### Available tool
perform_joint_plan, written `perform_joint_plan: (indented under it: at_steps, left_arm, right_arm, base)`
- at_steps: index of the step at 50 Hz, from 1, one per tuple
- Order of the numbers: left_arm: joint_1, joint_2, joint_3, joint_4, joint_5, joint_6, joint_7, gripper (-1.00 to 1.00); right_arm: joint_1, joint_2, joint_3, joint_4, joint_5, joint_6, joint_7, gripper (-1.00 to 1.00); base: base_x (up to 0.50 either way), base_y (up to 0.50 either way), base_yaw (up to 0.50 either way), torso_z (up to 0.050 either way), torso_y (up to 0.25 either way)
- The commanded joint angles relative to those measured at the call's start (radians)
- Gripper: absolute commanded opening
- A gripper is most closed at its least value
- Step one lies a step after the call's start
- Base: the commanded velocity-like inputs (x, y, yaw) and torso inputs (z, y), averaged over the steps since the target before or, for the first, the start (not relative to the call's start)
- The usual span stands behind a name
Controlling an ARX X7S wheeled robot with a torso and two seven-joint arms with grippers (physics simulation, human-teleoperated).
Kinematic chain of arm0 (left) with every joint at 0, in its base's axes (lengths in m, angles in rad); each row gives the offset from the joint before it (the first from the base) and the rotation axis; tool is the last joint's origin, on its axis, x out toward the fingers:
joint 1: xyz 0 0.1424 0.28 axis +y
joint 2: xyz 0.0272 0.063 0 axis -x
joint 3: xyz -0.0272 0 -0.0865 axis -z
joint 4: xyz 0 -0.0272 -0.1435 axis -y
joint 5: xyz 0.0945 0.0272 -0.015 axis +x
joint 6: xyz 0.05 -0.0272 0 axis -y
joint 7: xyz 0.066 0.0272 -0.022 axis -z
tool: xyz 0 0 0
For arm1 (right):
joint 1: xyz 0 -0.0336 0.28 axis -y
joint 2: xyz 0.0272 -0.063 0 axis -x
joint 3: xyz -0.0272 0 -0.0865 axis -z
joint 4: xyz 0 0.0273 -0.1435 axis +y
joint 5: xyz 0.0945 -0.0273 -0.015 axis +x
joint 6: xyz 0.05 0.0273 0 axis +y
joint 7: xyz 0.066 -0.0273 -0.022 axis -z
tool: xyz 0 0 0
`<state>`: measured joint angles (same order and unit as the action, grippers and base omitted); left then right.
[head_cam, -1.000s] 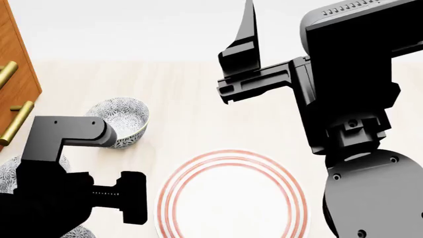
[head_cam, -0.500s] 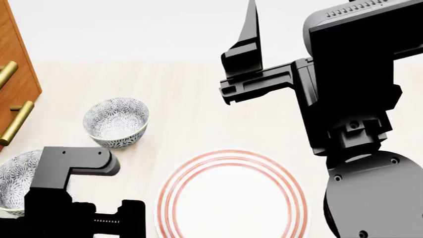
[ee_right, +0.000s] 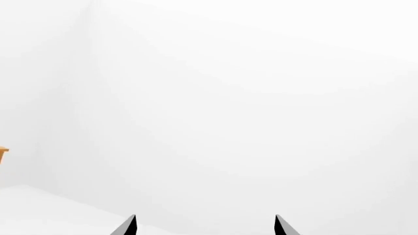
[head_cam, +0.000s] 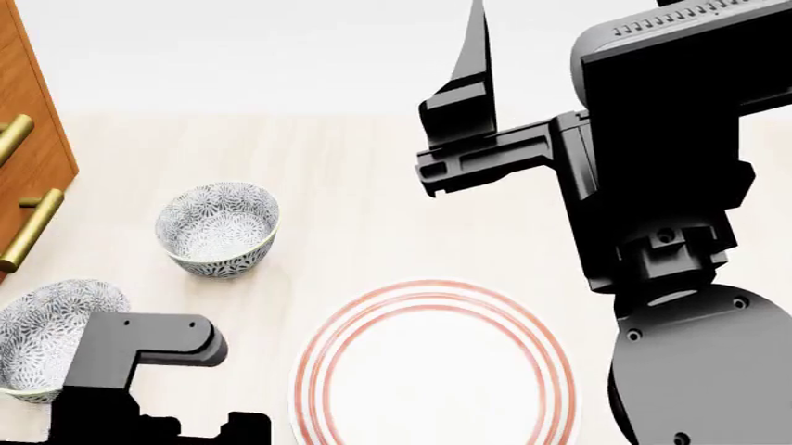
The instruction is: Put the bowl at the front on the plate.
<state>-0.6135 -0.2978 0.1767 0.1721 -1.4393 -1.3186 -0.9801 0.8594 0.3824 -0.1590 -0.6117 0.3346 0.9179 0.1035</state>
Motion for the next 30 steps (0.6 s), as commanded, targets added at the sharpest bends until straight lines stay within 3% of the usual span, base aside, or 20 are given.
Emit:
perform_joint_plan:
  at_steps: [1, 30]
  left_arm:
    - [0.019, -0.011, 0.014, 0.000, -0.002, 0.008, 0.002, 1.00]
    - [0.057, -0.038, 0.065, -0.020, 0.022, 0.041, 0.019, 1.00]
  right_arm:
    - [-0.002, 0.004, -0.003, 0.000, 0.000, -0.001, 0.004, 1.00]
    - [-0.001, 0.012, -0.005, 0.003, 0.002, -0.007, 0.014, 1.00]
  base:
    - [0.00, 0.00, 0.00, 0.000, 0.000]
    - [0.00, 0.00, 0.00, 0.000, 0.000]
